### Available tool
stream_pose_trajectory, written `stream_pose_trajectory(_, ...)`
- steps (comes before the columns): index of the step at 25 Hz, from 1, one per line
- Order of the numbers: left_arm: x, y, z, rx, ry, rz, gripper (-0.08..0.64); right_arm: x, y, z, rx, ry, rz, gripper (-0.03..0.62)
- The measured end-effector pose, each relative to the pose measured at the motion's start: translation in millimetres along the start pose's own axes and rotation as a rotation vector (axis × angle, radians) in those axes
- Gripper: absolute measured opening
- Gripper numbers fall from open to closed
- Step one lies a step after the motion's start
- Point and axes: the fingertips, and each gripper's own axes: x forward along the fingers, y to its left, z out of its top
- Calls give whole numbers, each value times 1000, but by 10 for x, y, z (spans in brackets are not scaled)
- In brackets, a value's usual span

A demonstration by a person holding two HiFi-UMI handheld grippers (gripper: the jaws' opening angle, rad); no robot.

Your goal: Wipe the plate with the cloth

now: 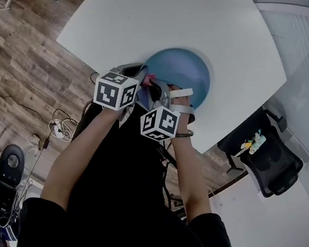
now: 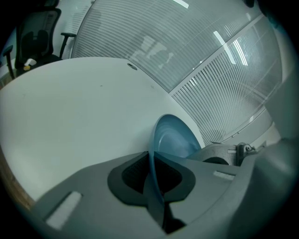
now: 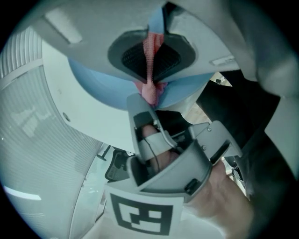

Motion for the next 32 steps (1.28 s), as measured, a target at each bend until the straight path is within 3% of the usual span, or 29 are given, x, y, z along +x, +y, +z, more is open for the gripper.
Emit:
stream_pose_trajectory(4, 5, 2, 7, 24, 7, 3, 17, 26, -252, -54, 45, -9, -20, 14)
stream_pose_trajectory(17, 16, 8, 15, 9, 6, 6, 15, 163, -937, -44, 14, -5, -142, 14)
stream_pose_trajectory(21, 0, 14, 16, -10, -7, 10, 15, 97, -803, -79, 24, -24, -146, 11)
stream_pose_trajectory(24, -7, 18, 16, -17, -8, 5, 15, 26, -555, -103, 19, -44, -91, 11)
stream_pose_trajectory(32, -5, 22, 13, -23, -5, 1, 15, -175, 294, -222, -115, -46, 81, 11)
